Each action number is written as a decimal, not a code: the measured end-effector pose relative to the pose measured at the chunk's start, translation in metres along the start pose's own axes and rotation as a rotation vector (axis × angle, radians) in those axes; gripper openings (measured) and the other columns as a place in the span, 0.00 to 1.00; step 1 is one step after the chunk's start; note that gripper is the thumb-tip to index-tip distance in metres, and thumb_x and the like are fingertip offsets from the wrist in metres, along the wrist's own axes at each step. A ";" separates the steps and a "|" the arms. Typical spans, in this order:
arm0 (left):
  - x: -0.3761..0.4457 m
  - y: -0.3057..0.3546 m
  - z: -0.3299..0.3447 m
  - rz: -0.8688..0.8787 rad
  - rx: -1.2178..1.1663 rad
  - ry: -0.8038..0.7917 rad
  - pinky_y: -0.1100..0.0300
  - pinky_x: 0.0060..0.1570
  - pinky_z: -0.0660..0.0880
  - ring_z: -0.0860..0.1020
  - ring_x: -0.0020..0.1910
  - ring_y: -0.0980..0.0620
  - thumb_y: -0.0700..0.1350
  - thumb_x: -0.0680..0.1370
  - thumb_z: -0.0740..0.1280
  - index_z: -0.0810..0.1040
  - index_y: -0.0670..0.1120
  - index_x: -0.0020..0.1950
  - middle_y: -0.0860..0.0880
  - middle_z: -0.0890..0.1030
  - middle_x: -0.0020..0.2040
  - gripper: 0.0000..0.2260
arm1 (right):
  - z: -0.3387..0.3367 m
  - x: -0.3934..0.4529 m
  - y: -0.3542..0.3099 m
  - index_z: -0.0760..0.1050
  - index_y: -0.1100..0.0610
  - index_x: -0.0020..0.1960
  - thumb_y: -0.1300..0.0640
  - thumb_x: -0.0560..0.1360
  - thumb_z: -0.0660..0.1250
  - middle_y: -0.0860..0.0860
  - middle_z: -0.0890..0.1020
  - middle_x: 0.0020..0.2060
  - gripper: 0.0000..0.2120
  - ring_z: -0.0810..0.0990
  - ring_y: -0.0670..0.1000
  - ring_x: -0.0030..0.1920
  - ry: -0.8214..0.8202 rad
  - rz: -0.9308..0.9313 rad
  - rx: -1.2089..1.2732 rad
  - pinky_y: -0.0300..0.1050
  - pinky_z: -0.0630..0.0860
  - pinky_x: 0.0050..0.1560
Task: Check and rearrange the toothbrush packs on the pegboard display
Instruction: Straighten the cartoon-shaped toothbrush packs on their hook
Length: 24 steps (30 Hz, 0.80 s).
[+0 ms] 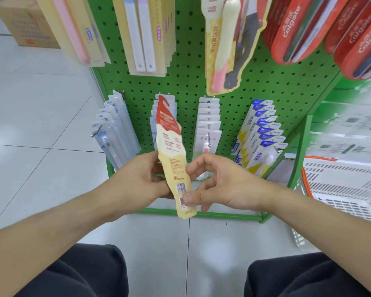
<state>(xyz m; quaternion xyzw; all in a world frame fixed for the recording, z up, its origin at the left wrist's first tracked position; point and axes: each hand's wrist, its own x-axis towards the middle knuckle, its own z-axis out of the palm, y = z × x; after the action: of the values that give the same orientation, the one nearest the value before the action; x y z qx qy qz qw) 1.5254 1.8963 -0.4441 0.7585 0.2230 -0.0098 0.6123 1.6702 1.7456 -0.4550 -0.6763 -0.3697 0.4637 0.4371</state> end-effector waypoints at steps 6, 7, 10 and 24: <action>-0.006 0.005 -0.004 -0.009 -0.144 -0.159 0.50 0.55 0.82 0.83 0.58 0.46 0.33 0.74 0.70 0.74 0.44 0.67 0.46 0.85 0.58 0.22 | -0.002 0.005 0.001 0.71 0.58 0.51 0.65 0.65 0.81 0.58 0.81 0.44 0.23 0.82 0.53 0.32 0.129 0.000 -0.027 0.48 0.78 0.29; -0.006 0.006 -0.004 0.000 -0.137 -0.095 0.54 0.51 0.83 0.84 0.55 0.47 0.33 0.76 0.71 0.74 0.45 0.67 0.48 0.85 0.57 0.20 | -0.003 0.005 0.000 0.71 0.57 0.51 0.65 0.65 0.82 0.57 0.81 0.42 0.23 0.81 0.52 0.31 0.139 -0.001 -0.033 0.46 0.77 0.28; -0.001 0.003 -0.004 -0.007 -0.118 0.061 0.57 0.42 0.83 0.86 0.49 0.47 0.32 0.76 0.71 0.76 0.43 0.64 0.48 0.87 0.52 0.18 | -0.005 0.006 -0.001 0.68 0.55 0.52 0.63 0.63 0.83 0.54 0.82 0.36 0.27 0.82 0.55 0.30 0.157 0.003 -0.063 0.45 0.75 0.26; -0.009 0.010 -0.002 -0.092 -0.125 -0.149 0.60 0.34 0.82 0.86 0.46 0.42 0.40 0.78 0.69 0.79 0.45 0.60 0.44 0.87 0.48 0.10 | -0.008 0.009 -0.005 0.70 0.59 0.56 0.52 0.61 0.79 0.61 0.85 0.39 0.29 0.81 0.56 0.27 0.298 -0.102 0.093 0.45 0.76 0.23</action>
<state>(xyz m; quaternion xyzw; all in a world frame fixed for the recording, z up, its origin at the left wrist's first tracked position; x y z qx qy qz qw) 1.5197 1.8941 -0.4319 0.7051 0.2117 -0.0804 0.6720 1.6804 1.7534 -0.4518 -0.6971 -0.3126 0.3520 0.5408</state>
